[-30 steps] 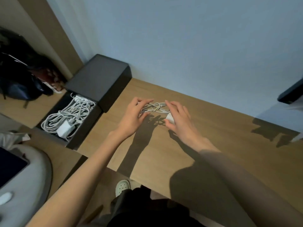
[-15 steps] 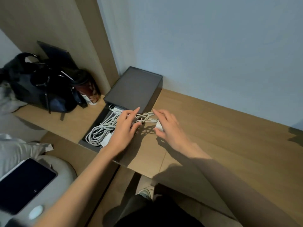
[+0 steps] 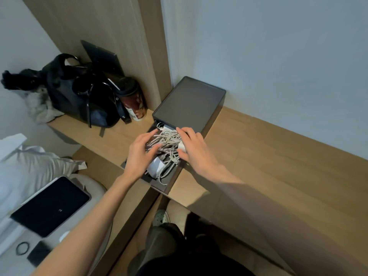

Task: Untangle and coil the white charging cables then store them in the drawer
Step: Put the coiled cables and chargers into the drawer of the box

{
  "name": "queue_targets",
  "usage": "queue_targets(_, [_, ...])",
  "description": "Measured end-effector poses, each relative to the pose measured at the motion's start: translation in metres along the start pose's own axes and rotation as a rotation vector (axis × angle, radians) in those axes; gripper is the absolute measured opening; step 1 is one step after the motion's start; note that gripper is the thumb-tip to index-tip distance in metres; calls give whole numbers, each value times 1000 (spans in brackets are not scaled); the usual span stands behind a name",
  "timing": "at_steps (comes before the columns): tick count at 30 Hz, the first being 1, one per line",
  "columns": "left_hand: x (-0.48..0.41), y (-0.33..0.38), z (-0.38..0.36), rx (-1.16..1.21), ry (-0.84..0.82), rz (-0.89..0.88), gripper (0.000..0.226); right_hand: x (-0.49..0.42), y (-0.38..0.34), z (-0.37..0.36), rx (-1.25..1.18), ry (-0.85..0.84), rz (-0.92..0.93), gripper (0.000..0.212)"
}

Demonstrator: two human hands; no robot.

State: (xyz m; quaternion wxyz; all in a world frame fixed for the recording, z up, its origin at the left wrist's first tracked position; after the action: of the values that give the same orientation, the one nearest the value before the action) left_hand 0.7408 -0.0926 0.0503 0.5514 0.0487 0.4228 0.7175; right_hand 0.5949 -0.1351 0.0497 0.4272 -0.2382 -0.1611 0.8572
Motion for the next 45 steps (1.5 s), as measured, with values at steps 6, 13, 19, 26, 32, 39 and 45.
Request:
queue_targets(6, [-16, -37, -12, -23, -44, 75, 46, -23, -2, -37, 12, -13, -130, 60])
queue_targets(13, [-29, -69, -36, -21, -254, 93, 51, -41, 9, -76, 54, 32, -340, 61])
queue_targets(19, [-26, -70, -45, -69, -431, -16, 55, -37, 9, -82, 22, 151, -423, 72])
queue_targets(26, [-37, -78, -27, -23, -418, -4, 57, -50, -4, -72, -87, 121, -406, 85])
queue_targets(32, [-16, -93, -23, -102, -406, 162, 63, -73, -8, -82, -165, -129, -335, 72])
queue_targets(39, [-2, -85, -19, -48, -409, 301, 27, -92, -15, -93, -96, -186, -72, 50])
queue_targets(45, [-4, -94, -21, -67, -442, 411, 41, -83, -1, -94, -148, -17, -28, 24])
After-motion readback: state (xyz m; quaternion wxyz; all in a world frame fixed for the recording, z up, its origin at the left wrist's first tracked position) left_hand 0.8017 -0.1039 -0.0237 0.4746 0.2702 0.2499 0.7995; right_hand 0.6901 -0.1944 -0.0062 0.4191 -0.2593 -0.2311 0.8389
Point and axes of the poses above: each hand's wrist, its own x-axis away from the middle knuckle, its own z-axis out of the back of the hand, y = z × x, the point moved 8 cm from there along -x, towards the middle knuckle, and after that the axes turned 14 degrees about y, right-handed, at the moved point
